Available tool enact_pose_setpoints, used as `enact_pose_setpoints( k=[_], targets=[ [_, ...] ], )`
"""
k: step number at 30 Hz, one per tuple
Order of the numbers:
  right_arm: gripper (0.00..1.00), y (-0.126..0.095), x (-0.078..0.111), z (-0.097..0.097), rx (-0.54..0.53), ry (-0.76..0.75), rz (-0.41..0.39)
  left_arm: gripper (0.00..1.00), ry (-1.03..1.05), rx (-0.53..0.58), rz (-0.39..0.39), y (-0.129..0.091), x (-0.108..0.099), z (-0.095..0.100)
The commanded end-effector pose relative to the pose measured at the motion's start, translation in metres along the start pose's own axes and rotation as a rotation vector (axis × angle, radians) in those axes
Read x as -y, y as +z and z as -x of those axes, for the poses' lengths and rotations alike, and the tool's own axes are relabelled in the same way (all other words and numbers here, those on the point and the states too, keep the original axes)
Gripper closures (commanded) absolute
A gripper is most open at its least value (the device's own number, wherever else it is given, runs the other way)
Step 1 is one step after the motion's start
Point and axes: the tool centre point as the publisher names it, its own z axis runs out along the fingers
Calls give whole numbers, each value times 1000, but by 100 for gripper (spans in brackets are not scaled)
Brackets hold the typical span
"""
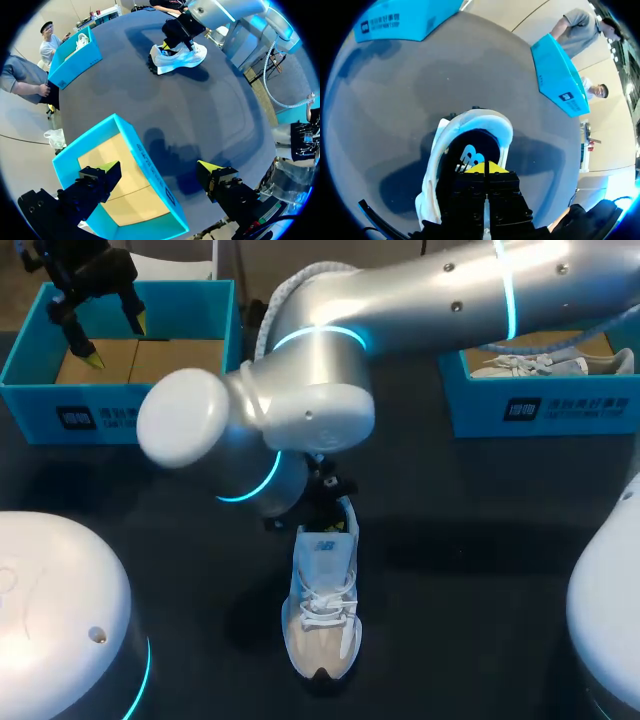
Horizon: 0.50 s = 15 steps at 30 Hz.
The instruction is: Take the shoe out of the shoebox, open the shoe tongue, remove and reinsert the insole, then place the shoe into the shoebox
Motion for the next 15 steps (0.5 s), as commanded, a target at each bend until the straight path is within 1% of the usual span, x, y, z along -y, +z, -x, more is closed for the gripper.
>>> enact_pose_setpoints(
  k=[1,9,11,15],
  targets=[
    [100,9,6,-9,119,495,7,0,0,-1,2,0,0,-1],
    [100,24,6,-16,112,544,-33,0,0,-1,2,0,0,-1],
    [100,27,7,-17,123,560,-53,0,0,-1,2,0,0,-1],
    [100,32,9,-18,102,580,-59,0,0,-1,2,0,0,-1]
  ],
)
